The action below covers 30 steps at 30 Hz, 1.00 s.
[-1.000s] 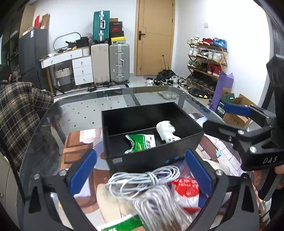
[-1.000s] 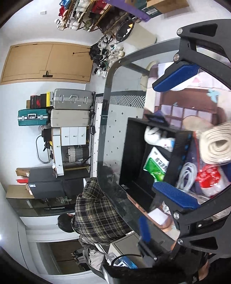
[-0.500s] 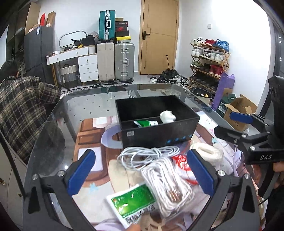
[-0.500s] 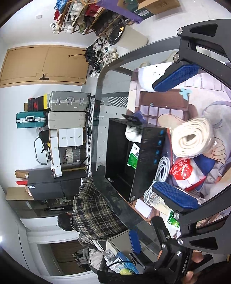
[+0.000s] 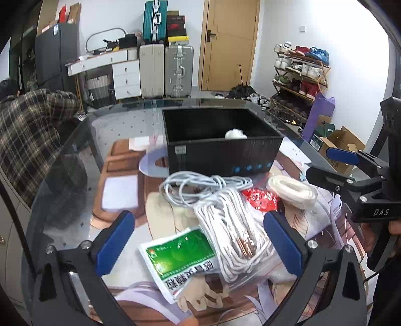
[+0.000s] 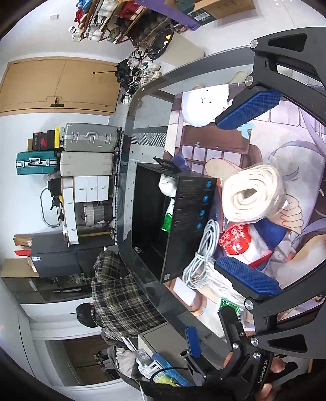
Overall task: Organize soft objects
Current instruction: 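Move the left gripper to the bagged white rope while the right gripper approaches the bagged cream strap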
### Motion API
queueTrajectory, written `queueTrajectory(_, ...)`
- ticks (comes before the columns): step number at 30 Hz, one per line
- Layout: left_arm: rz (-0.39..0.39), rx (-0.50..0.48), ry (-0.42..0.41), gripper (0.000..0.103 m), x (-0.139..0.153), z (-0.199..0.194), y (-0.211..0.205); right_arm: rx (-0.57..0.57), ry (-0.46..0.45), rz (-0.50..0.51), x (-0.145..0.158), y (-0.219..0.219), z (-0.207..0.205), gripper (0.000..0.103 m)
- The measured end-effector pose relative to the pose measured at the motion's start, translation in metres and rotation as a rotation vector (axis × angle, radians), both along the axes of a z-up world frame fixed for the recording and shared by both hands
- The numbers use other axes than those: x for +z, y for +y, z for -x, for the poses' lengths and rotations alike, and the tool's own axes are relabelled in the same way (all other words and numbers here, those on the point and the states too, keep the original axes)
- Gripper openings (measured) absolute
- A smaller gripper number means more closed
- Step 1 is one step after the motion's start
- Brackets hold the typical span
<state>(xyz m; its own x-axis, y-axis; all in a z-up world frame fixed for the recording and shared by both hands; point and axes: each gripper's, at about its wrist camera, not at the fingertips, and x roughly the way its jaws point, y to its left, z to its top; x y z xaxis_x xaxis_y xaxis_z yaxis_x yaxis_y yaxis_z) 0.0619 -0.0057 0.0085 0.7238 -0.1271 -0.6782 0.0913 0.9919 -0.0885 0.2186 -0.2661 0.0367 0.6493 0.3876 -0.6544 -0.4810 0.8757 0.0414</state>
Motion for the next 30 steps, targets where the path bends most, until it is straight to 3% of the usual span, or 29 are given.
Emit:
queueTrajectory(20, 0.062, -0.067, 0.088, 0.103, -0.025, -0.007, -0.022, -0.042, 0.145, 0.079, -0.052, 0.000, -0.025, 0.103)
queueTrajectory(30, 0.105, -0.078, 0.136, 0.103, -0.036, -0.019, -0.023, -0.051, 0.200, 0.061, -0.065, -0.003, -0.032, 0.103)
